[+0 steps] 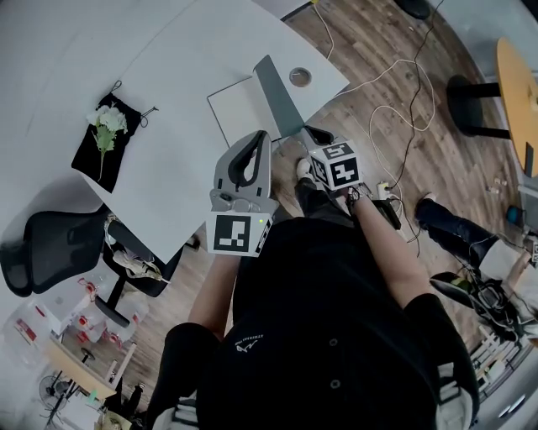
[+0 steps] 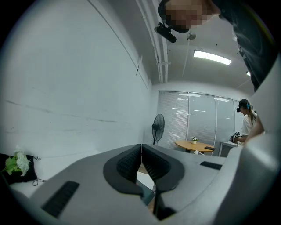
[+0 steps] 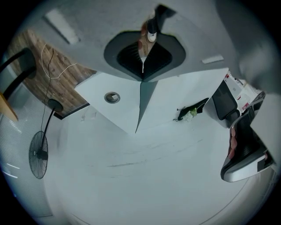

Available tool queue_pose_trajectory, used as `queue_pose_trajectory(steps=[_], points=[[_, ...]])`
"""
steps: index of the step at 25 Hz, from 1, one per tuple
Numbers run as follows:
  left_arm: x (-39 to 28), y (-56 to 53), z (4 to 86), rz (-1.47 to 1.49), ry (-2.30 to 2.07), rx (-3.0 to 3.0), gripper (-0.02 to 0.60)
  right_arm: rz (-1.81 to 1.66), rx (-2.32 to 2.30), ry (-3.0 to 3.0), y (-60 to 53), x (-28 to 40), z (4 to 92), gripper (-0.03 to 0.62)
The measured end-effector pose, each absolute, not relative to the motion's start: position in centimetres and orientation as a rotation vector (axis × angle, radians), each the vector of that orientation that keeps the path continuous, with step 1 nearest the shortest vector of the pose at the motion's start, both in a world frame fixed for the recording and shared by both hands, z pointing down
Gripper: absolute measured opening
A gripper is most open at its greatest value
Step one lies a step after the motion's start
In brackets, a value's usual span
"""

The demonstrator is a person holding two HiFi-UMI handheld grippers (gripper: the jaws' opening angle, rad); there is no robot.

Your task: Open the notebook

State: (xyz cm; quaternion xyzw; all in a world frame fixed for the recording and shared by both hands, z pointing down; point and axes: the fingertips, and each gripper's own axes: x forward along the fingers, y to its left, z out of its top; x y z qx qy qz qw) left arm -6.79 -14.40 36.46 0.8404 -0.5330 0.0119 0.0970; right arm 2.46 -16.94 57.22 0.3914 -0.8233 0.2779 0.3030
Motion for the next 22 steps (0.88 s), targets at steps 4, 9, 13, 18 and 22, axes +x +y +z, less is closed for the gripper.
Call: queue_pose_trajectory(steps=[4, 9, 13, 18, 22], points=[[-6.4, -14.5, 36.2, -0.004, -1.559, 2.483, 0.008, 0.741, 1.061, -2.166, -17.1, 2.9, 57.5, 0.012], [-6.4, -14.7, 36.7, 0.039, -1.554, 2.49, 0.008, 0.757, 1.101, -2.14, -17.6, 4.0, 57.6, 0.012], [-6.2, -14.8, 36.7, 0.044, -1.545, 2.504, 0.008, 0.78, 1.122, -2.127, -17.9, 4.8, 57.9, 0.012], [-6.0, -15.0, 36.7, 0.028, -1.537, 2.498, 0.008, 0.79, 1.131, -2.118, -18.1, 5.2, 58.2, 0.012], [-5.9, -14.9, 37.2, 0.061, -1.533, 2.505, 0.008, 0.79, 1.138, -2.103, -18.2, 5.8, 58.6, 0.012]])
